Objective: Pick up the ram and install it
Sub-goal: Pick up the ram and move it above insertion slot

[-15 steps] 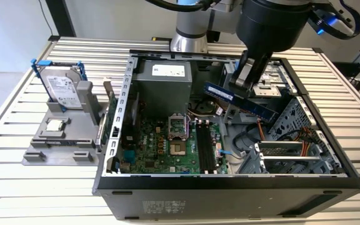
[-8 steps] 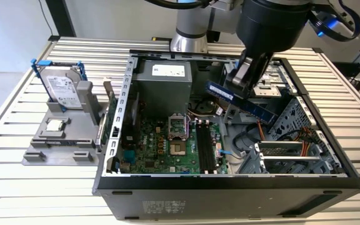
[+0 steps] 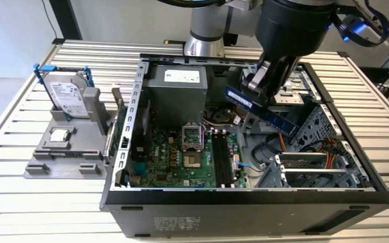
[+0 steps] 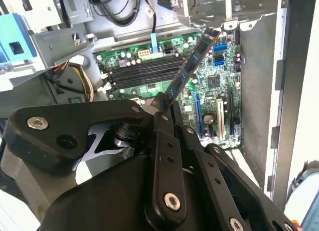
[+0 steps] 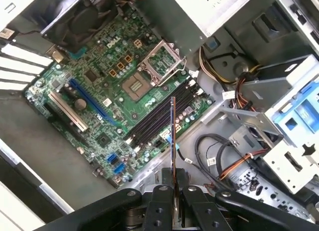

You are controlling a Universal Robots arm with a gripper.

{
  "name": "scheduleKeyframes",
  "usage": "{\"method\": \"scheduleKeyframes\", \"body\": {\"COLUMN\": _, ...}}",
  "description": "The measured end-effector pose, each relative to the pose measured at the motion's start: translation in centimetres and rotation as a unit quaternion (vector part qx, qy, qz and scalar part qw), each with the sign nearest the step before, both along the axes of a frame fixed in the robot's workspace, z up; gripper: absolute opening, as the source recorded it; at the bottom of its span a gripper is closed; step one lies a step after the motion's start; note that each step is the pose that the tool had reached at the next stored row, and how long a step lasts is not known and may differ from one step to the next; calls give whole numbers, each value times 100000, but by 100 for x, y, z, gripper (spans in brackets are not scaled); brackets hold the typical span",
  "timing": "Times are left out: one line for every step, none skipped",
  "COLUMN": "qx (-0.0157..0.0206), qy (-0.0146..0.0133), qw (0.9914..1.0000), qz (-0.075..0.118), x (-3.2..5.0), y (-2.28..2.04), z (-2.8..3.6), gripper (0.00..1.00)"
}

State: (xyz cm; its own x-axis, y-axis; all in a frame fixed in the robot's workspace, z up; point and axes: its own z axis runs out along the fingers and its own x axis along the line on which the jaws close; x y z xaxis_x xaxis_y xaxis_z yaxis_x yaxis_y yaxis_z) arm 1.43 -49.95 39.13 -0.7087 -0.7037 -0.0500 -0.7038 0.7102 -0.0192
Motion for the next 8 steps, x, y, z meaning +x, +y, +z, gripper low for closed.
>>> {"method": "scheduleKeyframes", "body": {"qx": -2, "qy": 1, "qw": 99998, "qz": -633, "x": 0, "y": 0, "z": 0, "gripper": 0}}
{"method": "scheduleKeyframes", "body": {"qx": -2, "qy": 1, "qw": 99991, "qz": -1306, "x": 0, "y": 0, "z": 0, "gripper": 0}}
{"method": "scheduleKeyframes", "body": {"qx": -3, "qy": 1, "qw": 99981, "qz": -1944, "x": 0, "y": 0, "z": 0, "gripper": 0}}
{"method": "scheduleKeyframes", "body": {"qx": -2, "qy": 2, "qw": 99965, "qz": -2664, "x": 0, "y": 0, "z": 0, "gripper": 0}}
{"method": "scheduleKeyframes", "body": {"qx": -1, "qy": 2, "qw": 99942, "qz": -3402, "x": 0, "y": 0, "z": 0, "gripper": 0}}
{"method": "scheduleKeyframes", "body": {"qx": -2, "qy": 1, "qw": 99912, "qz": -4191, "x": 0, "y": 0, "z": 0, "gripper": 0}}
{"method": "scheduleKeyframes", "body": {"qx": -2, "qy": 1, "qw": 99879, "qz": -4919, "x": 0, "y": 0, "z": 0, "gripper": 0}}
{"method": "scheduleKeyframes", "body": {"qx": -3, "qy": 1, "qw": 99838, "qz": -5682, "x": 0, "y": 0, "z": 0, "gripper": 0}}
